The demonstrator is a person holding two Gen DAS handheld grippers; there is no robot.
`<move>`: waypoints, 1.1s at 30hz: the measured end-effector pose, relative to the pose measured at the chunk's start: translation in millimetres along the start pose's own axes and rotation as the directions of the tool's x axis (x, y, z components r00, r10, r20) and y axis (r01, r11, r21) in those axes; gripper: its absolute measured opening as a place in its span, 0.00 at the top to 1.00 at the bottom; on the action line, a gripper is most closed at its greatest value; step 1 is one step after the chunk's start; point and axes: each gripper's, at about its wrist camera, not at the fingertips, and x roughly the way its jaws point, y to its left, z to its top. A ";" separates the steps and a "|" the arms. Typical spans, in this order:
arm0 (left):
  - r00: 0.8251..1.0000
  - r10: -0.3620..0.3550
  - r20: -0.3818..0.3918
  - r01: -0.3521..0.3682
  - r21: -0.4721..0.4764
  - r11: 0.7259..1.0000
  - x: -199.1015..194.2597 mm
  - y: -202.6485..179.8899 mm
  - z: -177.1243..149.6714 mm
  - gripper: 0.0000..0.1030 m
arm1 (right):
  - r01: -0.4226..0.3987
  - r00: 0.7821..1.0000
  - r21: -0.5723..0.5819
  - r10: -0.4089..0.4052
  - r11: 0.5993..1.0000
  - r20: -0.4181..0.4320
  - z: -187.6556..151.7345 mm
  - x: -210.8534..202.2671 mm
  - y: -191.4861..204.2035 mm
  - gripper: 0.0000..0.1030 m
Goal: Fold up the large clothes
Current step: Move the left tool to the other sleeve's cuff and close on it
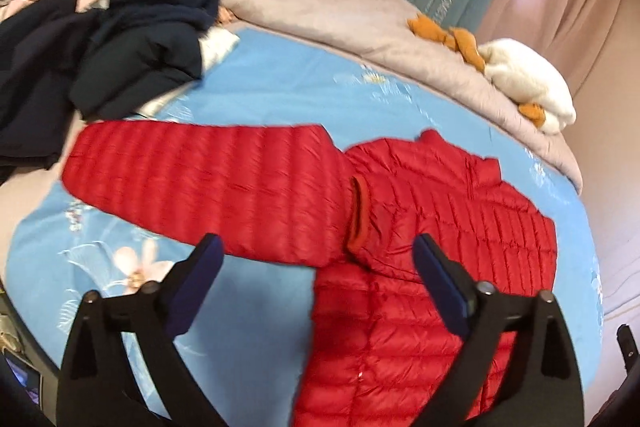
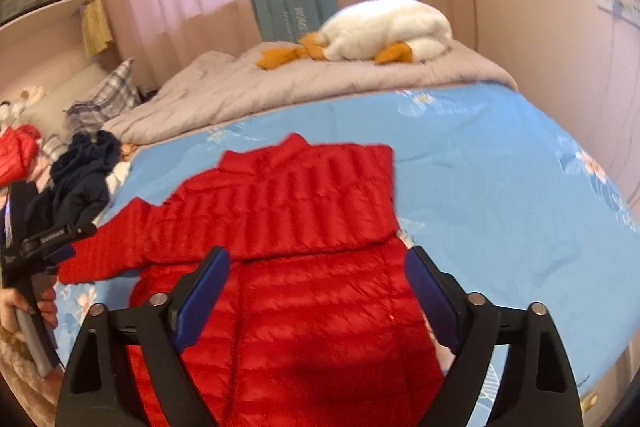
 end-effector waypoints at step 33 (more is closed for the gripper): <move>0.993 0.113 -0.044 -0.121 -0.387 0.914 12.5 158.5 -27.1 0.00 | -0.006 0.994 -0.197 0.027 0.980 0.107 2.5 21.0 109.9 0.01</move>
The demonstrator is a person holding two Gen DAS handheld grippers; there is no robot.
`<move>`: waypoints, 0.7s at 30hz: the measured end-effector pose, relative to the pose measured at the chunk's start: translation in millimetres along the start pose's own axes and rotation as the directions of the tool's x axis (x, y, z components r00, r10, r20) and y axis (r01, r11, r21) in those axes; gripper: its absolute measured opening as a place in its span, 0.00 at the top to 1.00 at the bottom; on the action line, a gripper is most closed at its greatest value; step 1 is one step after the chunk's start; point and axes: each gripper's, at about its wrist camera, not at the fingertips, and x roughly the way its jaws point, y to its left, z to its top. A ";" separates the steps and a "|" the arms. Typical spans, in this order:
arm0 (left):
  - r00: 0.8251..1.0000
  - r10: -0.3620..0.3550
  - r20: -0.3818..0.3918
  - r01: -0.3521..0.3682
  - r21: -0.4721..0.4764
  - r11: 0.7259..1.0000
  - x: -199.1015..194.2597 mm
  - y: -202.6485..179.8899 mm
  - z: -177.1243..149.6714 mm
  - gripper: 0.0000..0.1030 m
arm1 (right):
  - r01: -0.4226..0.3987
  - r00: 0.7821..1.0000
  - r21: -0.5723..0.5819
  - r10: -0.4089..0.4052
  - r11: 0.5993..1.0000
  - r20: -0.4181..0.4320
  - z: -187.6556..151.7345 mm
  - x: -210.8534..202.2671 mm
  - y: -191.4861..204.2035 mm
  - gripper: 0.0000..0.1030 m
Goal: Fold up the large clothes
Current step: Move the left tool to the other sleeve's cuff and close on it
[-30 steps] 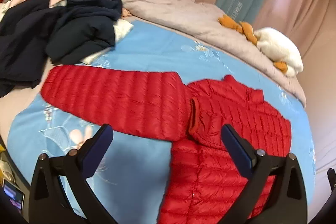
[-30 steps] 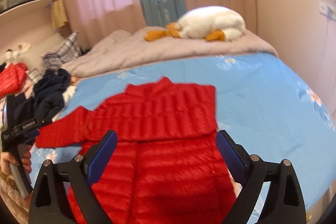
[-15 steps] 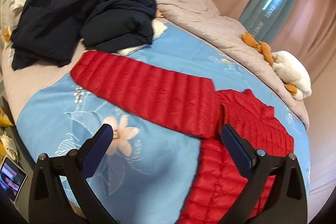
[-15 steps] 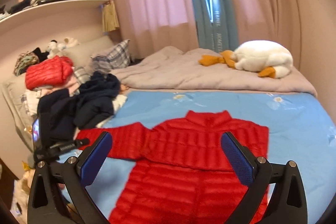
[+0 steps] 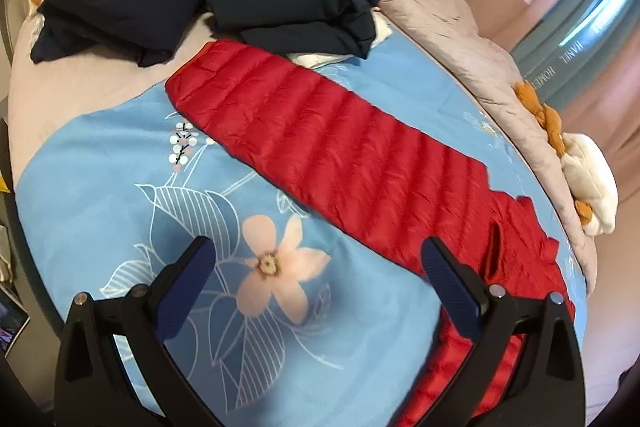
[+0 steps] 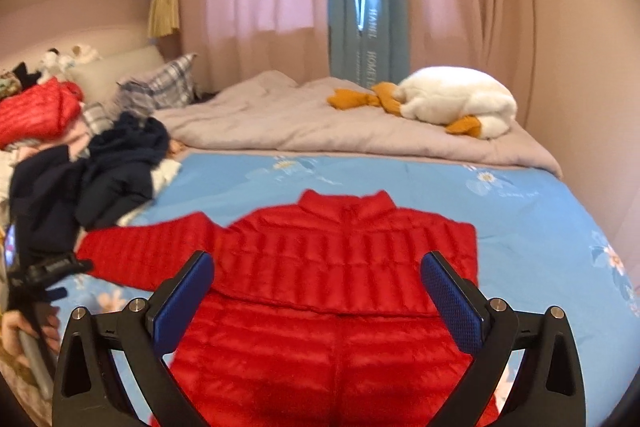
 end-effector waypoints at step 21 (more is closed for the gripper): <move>0.999 -0.003 -0.048 -0.008 -0.231 0.973 69.9 72.9 42.0 0.11 | 0.165 0.974 0.180 -0.131 0.970 -0.186 -42.0 30.3 -71.4 0.01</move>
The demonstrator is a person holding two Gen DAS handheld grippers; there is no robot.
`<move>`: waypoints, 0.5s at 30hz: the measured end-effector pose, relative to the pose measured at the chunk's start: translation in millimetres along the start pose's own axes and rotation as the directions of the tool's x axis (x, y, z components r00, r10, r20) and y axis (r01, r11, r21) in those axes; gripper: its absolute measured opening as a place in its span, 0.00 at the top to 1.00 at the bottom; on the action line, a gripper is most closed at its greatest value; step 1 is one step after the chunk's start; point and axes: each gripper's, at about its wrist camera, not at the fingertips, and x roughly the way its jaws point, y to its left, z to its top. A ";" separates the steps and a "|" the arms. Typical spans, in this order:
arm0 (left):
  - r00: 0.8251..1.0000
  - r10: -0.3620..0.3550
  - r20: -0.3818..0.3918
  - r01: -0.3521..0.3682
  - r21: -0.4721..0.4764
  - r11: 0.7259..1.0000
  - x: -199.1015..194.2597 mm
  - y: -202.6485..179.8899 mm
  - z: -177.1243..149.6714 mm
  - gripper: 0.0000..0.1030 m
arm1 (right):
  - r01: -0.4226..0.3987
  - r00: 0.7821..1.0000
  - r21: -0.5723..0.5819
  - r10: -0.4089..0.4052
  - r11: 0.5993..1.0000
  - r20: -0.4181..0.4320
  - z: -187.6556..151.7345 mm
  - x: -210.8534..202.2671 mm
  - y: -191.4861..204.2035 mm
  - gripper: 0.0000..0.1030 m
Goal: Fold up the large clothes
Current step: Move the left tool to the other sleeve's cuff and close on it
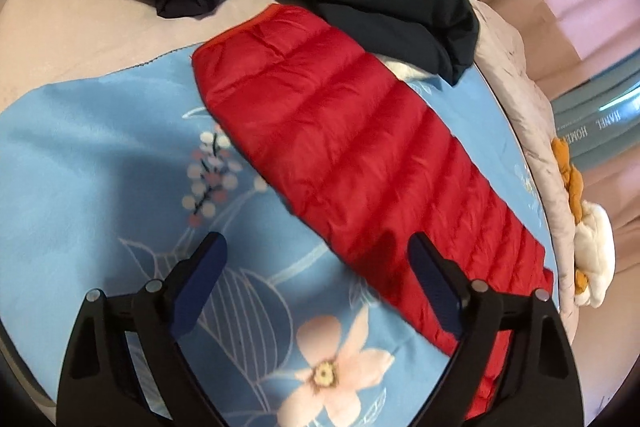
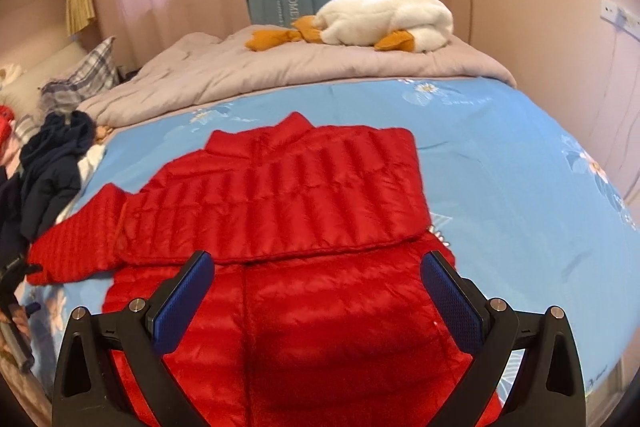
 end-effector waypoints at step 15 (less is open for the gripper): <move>0.992 -0.127 0.024 0.129 -0.114 0.985 20.9 3.2 30.0 0.40 | 0.001 1.000 0.017 -0.001 1.000 -0.010 1.8 5.2 -10.6 0.01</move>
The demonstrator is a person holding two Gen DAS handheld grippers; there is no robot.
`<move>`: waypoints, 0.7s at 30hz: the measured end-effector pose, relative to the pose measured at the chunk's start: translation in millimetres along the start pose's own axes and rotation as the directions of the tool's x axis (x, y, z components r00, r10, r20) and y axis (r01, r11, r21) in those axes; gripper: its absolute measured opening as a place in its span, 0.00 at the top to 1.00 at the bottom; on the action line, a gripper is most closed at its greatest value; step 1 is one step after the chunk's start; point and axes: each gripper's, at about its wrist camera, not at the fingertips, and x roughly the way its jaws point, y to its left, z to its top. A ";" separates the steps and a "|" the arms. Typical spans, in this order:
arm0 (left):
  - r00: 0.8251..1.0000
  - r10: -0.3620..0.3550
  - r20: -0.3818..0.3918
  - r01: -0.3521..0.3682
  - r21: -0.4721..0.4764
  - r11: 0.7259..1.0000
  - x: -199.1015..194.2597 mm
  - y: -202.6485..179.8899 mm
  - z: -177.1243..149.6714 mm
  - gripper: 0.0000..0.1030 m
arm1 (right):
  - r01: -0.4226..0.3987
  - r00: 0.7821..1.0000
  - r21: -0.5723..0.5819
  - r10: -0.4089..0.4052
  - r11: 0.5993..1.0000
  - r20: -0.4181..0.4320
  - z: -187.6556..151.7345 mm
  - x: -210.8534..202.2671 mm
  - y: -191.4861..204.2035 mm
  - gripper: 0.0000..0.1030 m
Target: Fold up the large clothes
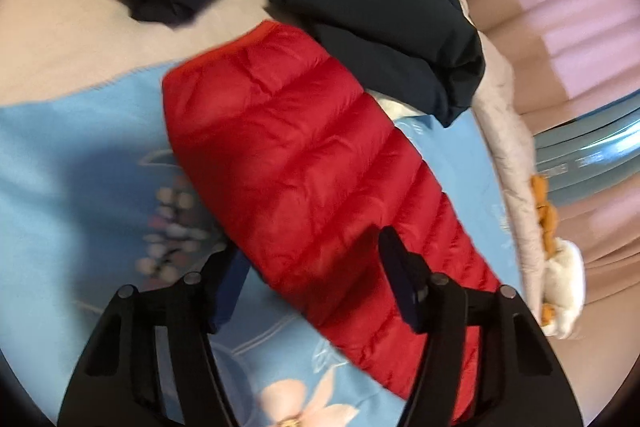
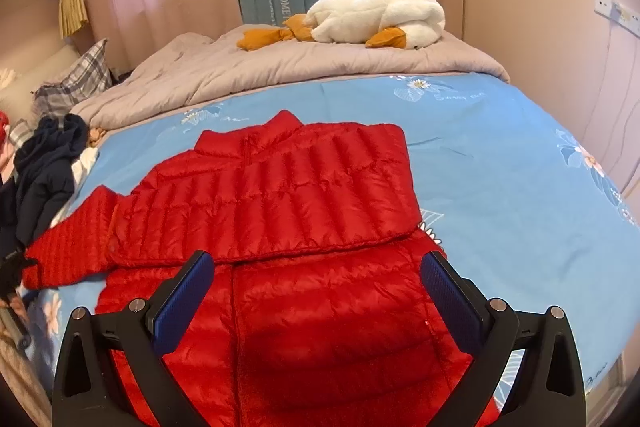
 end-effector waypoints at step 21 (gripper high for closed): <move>0.964 -0.109 0.241 0.043 0.260 0.965 -99.2 -93.6 -16.6 0.96 | -0.011 0.999 0.026 0.010 1.000 0.044 -0.1 -17.9 -16.9 0.01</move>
